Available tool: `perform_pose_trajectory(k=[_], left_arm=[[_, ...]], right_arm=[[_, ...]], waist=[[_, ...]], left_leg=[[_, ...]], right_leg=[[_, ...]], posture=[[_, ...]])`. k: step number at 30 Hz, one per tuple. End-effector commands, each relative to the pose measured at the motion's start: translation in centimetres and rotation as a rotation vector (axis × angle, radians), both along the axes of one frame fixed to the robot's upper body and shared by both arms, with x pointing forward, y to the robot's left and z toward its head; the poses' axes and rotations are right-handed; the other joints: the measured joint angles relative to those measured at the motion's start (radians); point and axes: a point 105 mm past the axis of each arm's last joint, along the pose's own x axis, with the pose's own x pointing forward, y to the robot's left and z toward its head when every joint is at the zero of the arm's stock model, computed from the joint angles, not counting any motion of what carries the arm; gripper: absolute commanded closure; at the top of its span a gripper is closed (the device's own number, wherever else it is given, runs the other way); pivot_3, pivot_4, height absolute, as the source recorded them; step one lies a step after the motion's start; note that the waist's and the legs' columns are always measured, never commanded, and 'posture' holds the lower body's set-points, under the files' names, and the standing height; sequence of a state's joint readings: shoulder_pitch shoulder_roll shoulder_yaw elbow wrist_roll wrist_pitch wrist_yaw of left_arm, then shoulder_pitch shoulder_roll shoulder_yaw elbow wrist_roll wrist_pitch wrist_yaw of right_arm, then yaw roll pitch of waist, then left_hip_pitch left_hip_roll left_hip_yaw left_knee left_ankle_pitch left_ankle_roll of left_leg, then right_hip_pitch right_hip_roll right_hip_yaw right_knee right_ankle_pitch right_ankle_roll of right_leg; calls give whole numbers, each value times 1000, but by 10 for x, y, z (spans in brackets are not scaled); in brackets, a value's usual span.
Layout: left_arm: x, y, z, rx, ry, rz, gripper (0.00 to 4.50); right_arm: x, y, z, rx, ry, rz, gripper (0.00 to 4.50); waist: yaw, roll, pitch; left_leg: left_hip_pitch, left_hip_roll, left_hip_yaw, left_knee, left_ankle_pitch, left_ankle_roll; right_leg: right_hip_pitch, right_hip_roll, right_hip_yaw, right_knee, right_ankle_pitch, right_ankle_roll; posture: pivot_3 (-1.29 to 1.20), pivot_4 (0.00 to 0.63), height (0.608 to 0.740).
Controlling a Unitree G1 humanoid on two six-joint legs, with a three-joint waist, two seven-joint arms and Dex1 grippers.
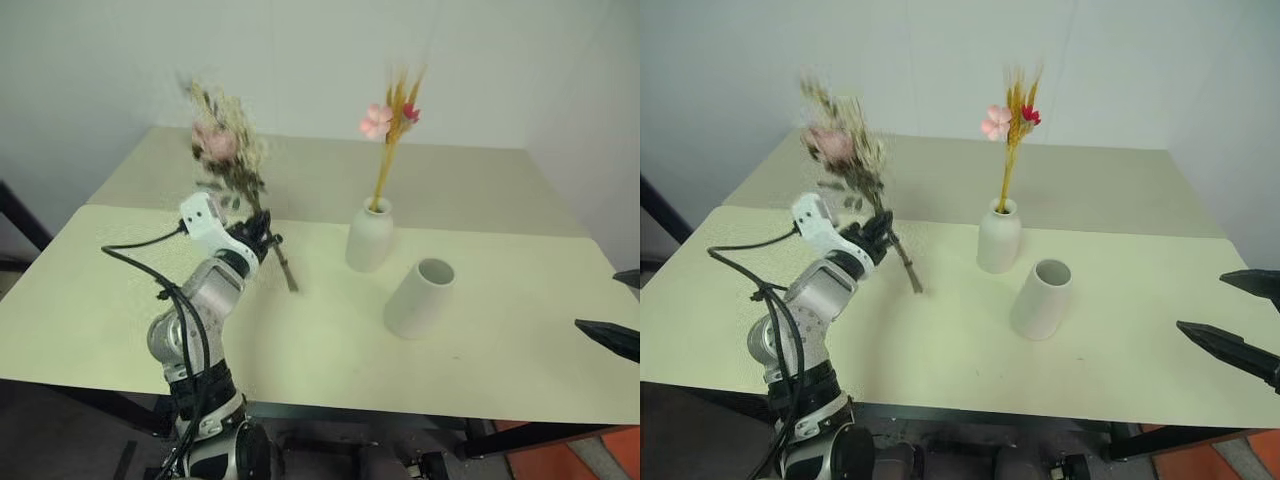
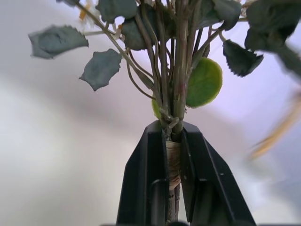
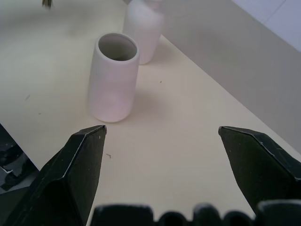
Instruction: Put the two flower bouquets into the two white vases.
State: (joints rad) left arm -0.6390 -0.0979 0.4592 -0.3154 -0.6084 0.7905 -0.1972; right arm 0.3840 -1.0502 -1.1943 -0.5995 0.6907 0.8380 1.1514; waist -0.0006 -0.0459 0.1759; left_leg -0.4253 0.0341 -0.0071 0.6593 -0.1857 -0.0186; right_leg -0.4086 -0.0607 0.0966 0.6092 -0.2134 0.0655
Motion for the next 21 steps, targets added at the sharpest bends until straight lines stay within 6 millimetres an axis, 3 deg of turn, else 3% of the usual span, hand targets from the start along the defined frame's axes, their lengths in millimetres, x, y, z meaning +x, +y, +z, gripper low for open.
perform_pose_trajectory(k=[1,4,9,17,21], left_arm=[[-15,-16,61,-208,-327,-244,4396],[-10,-33,78,-303,-403,-400,4396],[-7,-84,91,-347,-426,-681,4396],[-26,-150,69,-164,-481,-914,4396],[-31,-171,56,-52,-525,-943,4396]], right_arm=[[-2,-2,6,-13,-51,-14,0],[0,-1,4,-10,-57,-14,0],[-4,-2,-1,-2,-57,-36,0],[-17,0,-12,21,-81,-99,0],[-23,1,-16,27,-85,-120,0]], waist=[[0,0,0],[0,0,0],[0,0,0],[-10,0,0],[-14,0,0]], left_leg=[[0,0,0,0,0,0],[1,0,0,0,1,2],[0,0,0,0,4,7],[0,0,0,-1,3,9],[0,0,0,0,3,9]], right_leg=[[0,0,0,0,0,0],[1,0,0,0,0,0],[1,0,0,0,-1,1],[0,0,0,1,-2,2],[0,0,1,1,-2,2]], posture=[[0,150,740],[0,150,740],[0,150,740],[0,150,740],[0,150,740]])
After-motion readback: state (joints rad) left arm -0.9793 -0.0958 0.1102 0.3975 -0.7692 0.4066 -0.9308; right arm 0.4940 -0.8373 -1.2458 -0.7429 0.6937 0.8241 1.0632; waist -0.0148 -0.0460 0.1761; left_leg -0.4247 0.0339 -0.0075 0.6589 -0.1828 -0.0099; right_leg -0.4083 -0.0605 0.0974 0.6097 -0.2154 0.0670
